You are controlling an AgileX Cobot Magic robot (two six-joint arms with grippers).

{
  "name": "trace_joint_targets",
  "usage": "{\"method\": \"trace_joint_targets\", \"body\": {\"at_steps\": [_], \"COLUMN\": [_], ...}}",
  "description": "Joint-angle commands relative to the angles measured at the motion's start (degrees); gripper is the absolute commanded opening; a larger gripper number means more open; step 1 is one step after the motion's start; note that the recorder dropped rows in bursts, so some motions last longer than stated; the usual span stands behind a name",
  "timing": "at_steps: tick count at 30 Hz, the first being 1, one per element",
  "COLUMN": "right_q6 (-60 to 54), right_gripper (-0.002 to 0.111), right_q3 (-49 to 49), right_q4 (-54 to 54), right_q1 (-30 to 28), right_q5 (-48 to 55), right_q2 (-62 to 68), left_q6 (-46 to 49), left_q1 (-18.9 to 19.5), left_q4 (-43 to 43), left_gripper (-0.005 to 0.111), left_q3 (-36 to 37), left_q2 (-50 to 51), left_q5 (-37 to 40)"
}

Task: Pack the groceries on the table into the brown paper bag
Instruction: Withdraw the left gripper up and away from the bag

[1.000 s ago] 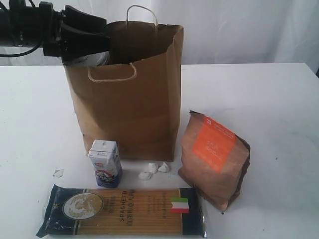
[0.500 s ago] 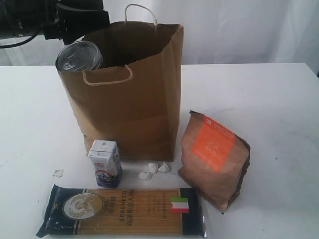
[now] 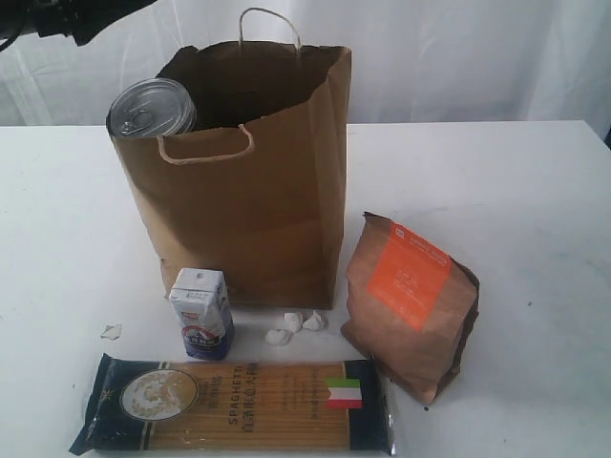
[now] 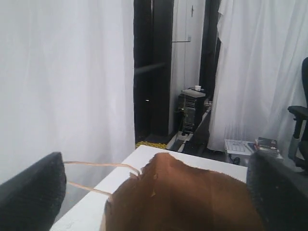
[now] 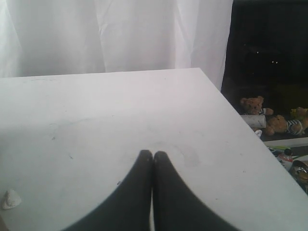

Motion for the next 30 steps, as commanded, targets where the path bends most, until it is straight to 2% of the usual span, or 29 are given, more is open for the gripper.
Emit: {"method": "trace_joint_targets", "body": {"at_steps": [1, 3, 7, 11, 13, 15, 16, 17, 18, 19, 20, 22, 24, 25, 30], "right_q6": [-0.2, -0.2, -0.2, -0.2, -0.2, -0.2, -0.2, -0.2, -0.2, -0.2, -0.2, -0.2, -0.2, -0.2, 0.0], "right_gripper": [0.0, 0.0, 0.0, 0.0, 0.0, 0.0, 0.0, 0.0, 0.0, 0.0, 0.0, 0.0, 0.0, 0.0, 0.0], "right_q3": [0.2, 0.2, 0.2, 0.2, 0.2, 0.2, 0.2, 0.2, 0.2, 0.2, 0.2, 0.2, 0.2, 0.2, 0.2], "right_q4": [0.1, 0.1, 0.1, 0.1, 0.1, 0.1, 0.1, 0.1, 0.1, 0.1, 0.1, 0.1, -0.2, -0.2, 1.1], "right_q1": [-0.4, -0.4, -0.4, -0.4, -0.4, -0.4, -0.4, -0.4, -0.4, -0.4, -0.4, -0.4, -0.4, -0.4, -0.4], "right_q5": [0.1, 0.1, 0.1, 0.1, 0.1, 0.4, 0.4, 0.4, 0.4, 0.4, 0.4, 0.4, 0.4, 0.2, -2.4], "right_q2": [0.1, 0.1, 0.1, 0.1, 0.1, 0.1, 0.1, 0.1, 0.1, 0.1, 0.1, 0.1, 0.1, 0.1, 0.1], "left_q6": [1.6, 0.9, -5.0, -6.0, -7.2, -13.0, -16.1, -17.9, -18.6, -20.4, -22.4, -30.7, -43.2, -52.5, -79.6], "left_q1": [0.9, 0.8, 0.8, 0.8, 0.8, 0.8, 0.8, 0.8, 0.8, 0.8, 0.8, 0.8, 0.8, 0.8, 0.8], "left_q4": [6.3, 9.1, 9.0, 9.0, 9.0, 9.7, 13.1, 16.5, 17.9, 20.7, 22.3, 28.4, 37.9, 44.7, 66.2], "left_gripper": [0.105, 0.105, 0.105, 0.098, 0.088, 0.07, 0.053, 0.036, 0.026, 0.009, 0.0, 0.0, 0.0, 0.0, 0.0], "left_q3": [-0.6, -0.6, -0.6, -0.6, -0.6, -0.4, -0.4, -0.4, -0.4, -0.4, -0.4, -0.4, -0.4, -0.4, -0.4], "left_q2": [-0.8, -1.2, -3.4, -8.7, -11.2, -13.9, -15.3, -16.0, -16.3, -16.5, -16.6, -16.6, -16.6, -16.6, -16.6], "left_q5": [2.5, 0.9, -6.3, -23.4, -30.5, -39.3, -41.9, -42.7, -42.7, -41.6, -40.8, -38.1, -35.0, -33.6, -34.4]}}
